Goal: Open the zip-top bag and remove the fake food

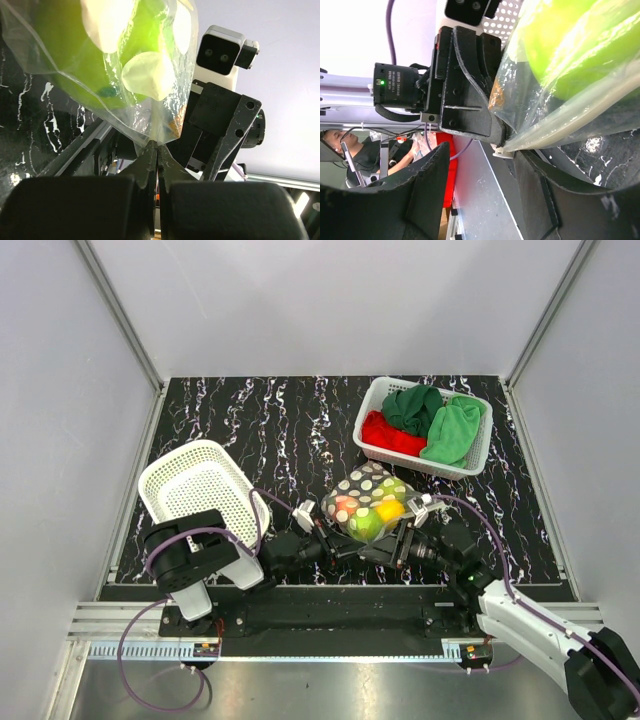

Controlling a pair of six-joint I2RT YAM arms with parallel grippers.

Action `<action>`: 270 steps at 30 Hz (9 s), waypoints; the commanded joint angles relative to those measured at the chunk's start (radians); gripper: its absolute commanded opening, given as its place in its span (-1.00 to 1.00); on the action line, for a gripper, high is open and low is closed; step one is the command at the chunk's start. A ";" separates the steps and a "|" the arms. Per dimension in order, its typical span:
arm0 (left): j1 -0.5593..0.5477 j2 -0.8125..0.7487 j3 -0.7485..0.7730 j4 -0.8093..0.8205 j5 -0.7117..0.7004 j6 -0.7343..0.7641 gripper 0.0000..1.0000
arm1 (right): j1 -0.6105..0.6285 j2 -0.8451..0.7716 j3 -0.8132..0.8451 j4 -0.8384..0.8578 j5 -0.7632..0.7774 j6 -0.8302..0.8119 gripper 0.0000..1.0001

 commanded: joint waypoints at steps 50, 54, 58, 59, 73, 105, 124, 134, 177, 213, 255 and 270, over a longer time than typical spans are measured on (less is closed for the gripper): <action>-0.016 -0.121 0.006 -0.012 -0.007 0.064 -1.00 | 0.006 -0.129 -0.067 -0.073 0.022 0.040 -0.04; -0.017 -0.141 0.014 -0.053 -0.004 0.081 -1.00 | 0.008 -0.140 -0.067 -0.076 0.024 0.045 -0.18; -0.017 -0.142 0.018 -0.075 -0.004 0.087 -1.00 | 0.006 -0.155 -0.067 -0.064 0.018 0.080 -0.07; -0.017 -0.142 0.017 -0.076 -0.006 0.089 -1.00 | 0.006 -0.161 -0.069 -0.064 0.018 0.088 -0.05; -0.016 -0.165 0.035 -0.130 -0.006 0.123 -1.00 | 0.008 -0.163 -0.064 -0.128 0.006 0.141 -0.11; -0.025 -0.303 0.017 -0.302 -0.047 0.209 -1.00 | 0.006 -0.266 -0.053 -0.329 0.116 0.272 -1.00; -0.008 -0.336 0.018 -0.363 0.013 0.244 0.08 | 0.006 -0.278 -0.006 -0.404 0.156 0.304 -1.00; 0.004 -0.118 0.107 -0.169 0.089 0.123 0.47 | 0.006 -0.410 0.011 -0.512 0.108 0.273 -1.00; 0.052 -0.228 0.004 -0.141 0.151 0.169 -0.98 | 0.006 -0.513 0.120 -0.731 0.380 0.298 -1.00; 0.099 -0.683 -0.040 -0.683 0.169 0.388 -1.00 | 0.006 -0.373 0.361 -0.973 0.616 0.020 -1.00; 0.144 -1.104 0.124 -1.371 0.017 0.554 -1.00 | -0.006 0.148 0.855 -1.157 0.469 -0.659 0.55; 0.168 -1.066 0.144 -1.256 0.034 0.520 -1.00 | 0.024 0.177 0.726 -0.869 0.228 -0.153 0.16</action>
